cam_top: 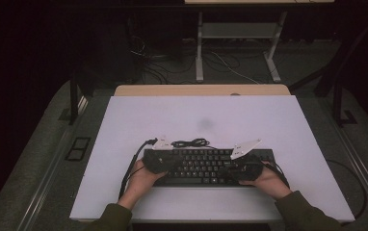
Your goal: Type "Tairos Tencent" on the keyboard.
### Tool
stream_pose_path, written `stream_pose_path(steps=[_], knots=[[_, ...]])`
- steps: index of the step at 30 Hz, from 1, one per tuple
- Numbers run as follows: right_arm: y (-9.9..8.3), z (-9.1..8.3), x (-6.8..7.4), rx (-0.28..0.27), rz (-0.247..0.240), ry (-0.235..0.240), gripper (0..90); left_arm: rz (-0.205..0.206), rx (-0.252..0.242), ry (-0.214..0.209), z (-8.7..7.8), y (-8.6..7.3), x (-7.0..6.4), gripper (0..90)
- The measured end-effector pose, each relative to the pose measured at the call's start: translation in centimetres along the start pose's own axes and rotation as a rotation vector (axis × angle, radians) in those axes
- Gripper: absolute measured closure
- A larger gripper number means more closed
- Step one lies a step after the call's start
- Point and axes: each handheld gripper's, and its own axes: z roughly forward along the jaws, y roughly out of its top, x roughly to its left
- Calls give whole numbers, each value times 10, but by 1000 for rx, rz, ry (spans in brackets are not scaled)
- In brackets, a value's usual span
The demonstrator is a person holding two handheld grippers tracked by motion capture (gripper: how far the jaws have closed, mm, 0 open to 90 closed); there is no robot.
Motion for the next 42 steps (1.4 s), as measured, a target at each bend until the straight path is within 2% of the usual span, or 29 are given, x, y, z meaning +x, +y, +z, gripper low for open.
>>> stream_pose_path(steps=[6,17,31,35,39,42], knots=[[0,0,0,2,-1,-1,896,-10,-21,-2,-6,0,2,883],[0,0,0,2,0,-1,896,-22,-56,-9,-17,-4,2,817],[0,0,0,0,0,2,896,-40,-100,-24,-38,-20,4,567],[0,0,0,0,1,3,895,-43,-113,-3,-43,-25,5,469],[0,0,0,-1,2,4,896,-69,-119,17,-45,-29,7,344],[0,0,0,1,0,2,895,-80,-125,16,-48,-33,8,323]])
